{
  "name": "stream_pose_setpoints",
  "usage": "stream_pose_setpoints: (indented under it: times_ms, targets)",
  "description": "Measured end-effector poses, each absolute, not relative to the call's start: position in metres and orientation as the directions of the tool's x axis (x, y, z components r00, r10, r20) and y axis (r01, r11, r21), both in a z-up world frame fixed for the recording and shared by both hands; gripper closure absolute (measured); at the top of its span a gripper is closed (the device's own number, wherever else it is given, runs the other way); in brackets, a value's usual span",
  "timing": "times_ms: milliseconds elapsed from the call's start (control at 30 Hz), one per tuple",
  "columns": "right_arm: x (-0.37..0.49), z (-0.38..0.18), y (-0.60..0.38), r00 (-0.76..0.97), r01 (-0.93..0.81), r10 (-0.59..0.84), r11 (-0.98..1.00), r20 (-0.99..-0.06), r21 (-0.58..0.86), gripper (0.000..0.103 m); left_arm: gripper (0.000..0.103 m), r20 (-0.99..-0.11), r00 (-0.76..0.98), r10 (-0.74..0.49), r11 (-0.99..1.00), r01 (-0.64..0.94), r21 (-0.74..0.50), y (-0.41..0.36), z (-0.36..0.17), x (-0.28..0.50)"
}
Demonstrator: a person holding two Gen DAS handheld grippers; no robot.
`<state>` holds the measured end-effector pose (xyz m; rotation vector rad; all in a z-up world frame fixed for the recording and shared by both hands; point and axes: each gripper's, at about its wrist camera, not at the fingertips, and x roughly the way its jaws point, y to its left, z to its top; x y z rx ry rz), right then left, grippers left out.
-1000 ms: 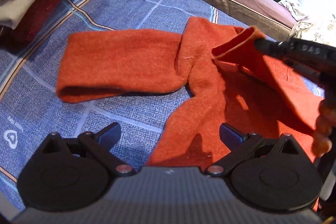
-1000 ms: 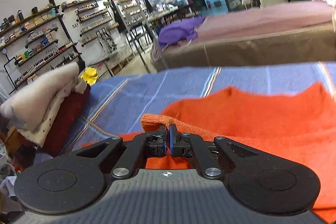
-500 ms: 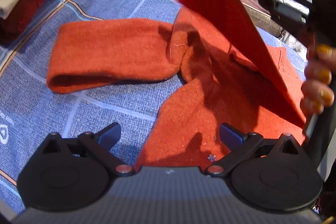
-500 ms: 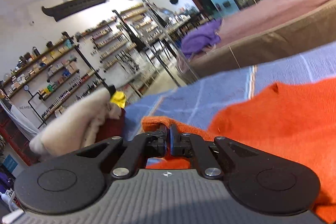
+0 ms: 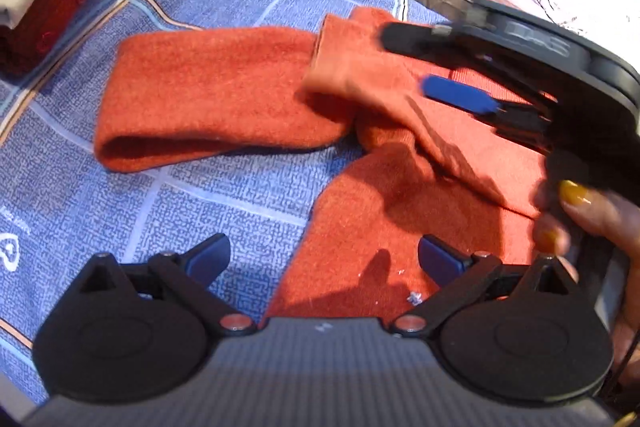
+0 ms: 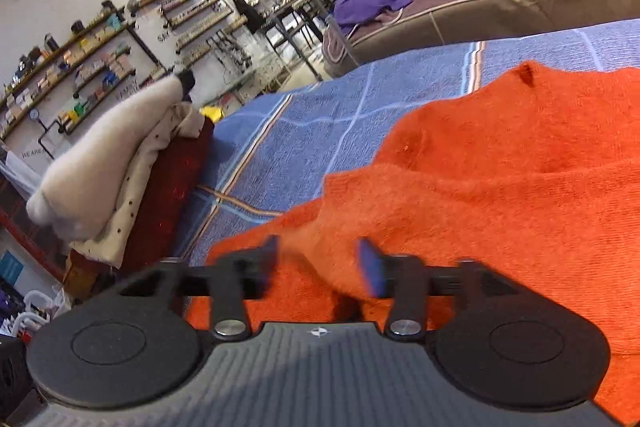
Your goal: Fold small clothes
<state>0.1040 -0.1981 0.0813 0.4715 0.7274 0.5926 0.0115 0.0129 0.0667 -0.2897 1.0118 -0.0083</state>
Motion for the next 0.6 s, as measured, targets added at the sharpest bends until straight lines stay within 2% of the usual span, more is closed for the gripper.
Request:
stream_pose_setpoints:
  times_ms: [100, 167, 333, 467, 600]
  targets:
    - [0.094, 0.089, -0.225, 0.630, -0.332, 0.617, 0.763, -0.472, 0.554, 0.001, 0.001, -0.818, 0.556, -0.146, 0.963, -0.111, -0.247, 0.009, 0.073, 0.015]
    - [0.081, 0.091, -0.250, 0.681, -0.313, 0.548, 0.817, -0.486, 0.484, 0.001, 0.001, -0.800, 0.578, -0.162, 0.964, -0.082, -0.254, 0.002, 0.078, 0.022]
    - [0.066, 0.081, -0.334, 0.737, -0.110, 0.315, 0.929, -0.598, 0.354, 0.005, 0.001, -0.767, 0.598, -0.231, 0.970, 0.076, -0.233, -0.045, 0.082, 0.059]
    - [0.081, 0.090, -0.410, 0.735, 0.039, 0.153, 0.963, -0.661, 0.267, 0.007, 0.003, -0.786, 0.569, -0.242, 0.970, 0.135, -0.201, -0.088, 0.073, 0.101]
    - [0.112, 0.102, -0.476, 0.723, 0.128, 0.038, 0.974, -0.690, 0.188, 0.007, 0.003, -0.817, 0.537, -0.208, 0.978, 0.118, -0.171, -0.117, 0.059, 0.135]
